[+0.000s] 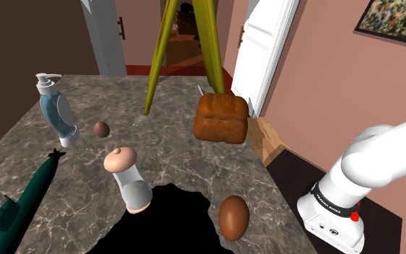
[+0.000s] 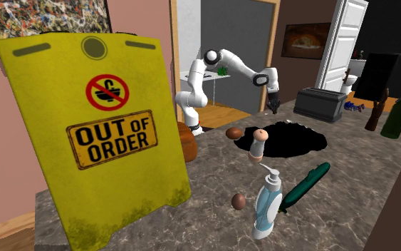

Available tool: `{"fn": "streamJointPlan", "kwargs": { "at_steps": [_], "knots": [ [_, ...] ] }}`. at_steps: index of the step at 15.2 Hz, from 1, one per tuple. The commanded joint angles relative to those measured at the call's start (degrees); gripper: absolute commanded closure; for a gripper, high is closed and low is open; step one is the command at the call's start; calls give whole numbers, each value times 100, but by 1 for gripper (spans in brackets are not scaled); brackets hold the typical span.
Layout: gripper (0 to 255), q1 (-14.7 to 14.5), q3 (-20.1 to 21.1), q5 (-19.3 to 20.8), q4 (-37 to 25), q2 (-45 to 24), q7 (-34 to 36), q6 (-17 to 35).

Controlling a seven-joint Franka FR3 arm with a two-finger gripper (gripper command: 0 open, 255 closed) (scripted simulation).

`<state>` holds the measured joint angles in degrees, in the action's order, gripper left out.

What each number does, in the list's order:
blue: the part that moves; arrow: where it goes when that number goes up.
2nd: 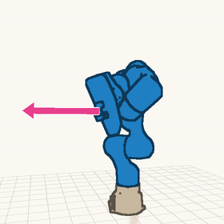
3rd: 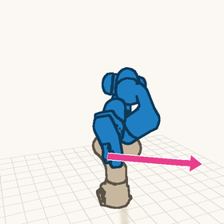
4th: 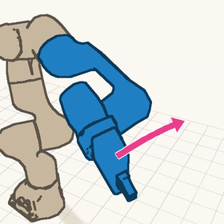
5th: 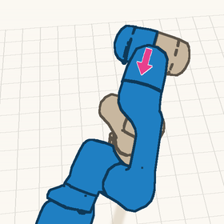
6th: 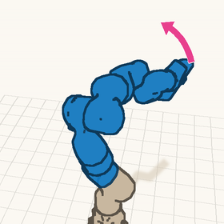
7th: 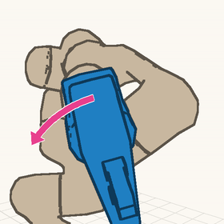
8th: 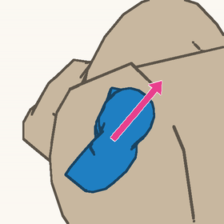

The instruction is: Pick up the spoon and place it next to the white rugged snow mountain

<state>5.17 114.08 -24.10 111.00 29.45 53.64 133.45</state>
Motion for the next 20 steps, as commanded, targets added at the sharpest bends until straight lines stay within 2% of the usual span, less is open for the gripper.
{"fn": "streamJointPlan", "kwargs": {
  "at_steps": [1,4,12,13,18,20],
  "knots": [
    [255,76,110,-94,72,70,-48,135],
    [255,231,322,-268,156,208,-133,346],
    [255,230,321,-268,156,209,-133,346],
    [0,242,331,-275,151,216,-138,348],
    [0,230,321,-268,156,209,-133,346],
    [0,-125,-36,9,161,-38,40,113]
  ]
}}
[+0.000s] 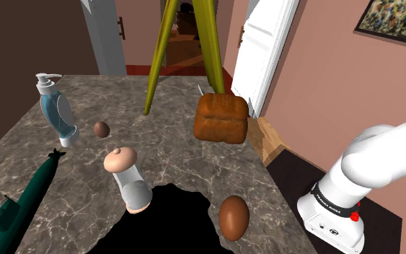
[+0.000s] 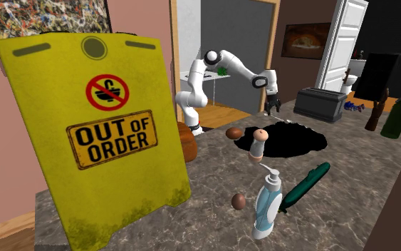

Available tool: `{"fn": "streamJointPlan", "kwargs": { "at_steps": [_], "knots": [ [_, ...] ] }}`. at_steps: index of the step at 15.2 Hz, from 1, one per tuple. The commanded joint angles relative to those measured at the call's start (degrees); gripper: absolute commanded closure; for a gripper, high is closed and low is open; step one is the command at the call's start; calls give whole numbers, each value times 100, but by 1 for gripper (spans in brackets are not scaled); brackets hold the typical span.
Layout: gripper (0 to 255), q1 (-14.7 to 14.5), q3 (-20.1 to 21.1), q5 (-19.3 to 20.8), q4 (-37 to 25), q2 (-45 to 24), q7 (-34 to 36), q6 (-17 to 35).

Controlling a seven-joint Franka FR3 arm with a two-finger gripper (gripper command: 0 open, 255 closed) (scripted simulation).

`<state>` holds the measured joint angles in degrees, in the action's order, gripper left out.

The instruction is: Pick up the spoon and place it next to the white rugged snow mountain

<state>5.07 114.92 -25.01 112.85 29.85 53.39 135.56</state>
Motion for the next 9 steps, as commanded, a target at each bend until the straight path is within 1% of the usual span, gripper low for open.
{"fn": "streamJointPlan", "kwargs": {
  "at_steps": [1,2,9],
  "knots": [
    [0,-300,-303,239,-34,-197,152,-220],
    [0,-448,-450,348,-47,-289,221,-319],
    [0,-449,-452,346,-47,-288,220,-320]
  ]
}}
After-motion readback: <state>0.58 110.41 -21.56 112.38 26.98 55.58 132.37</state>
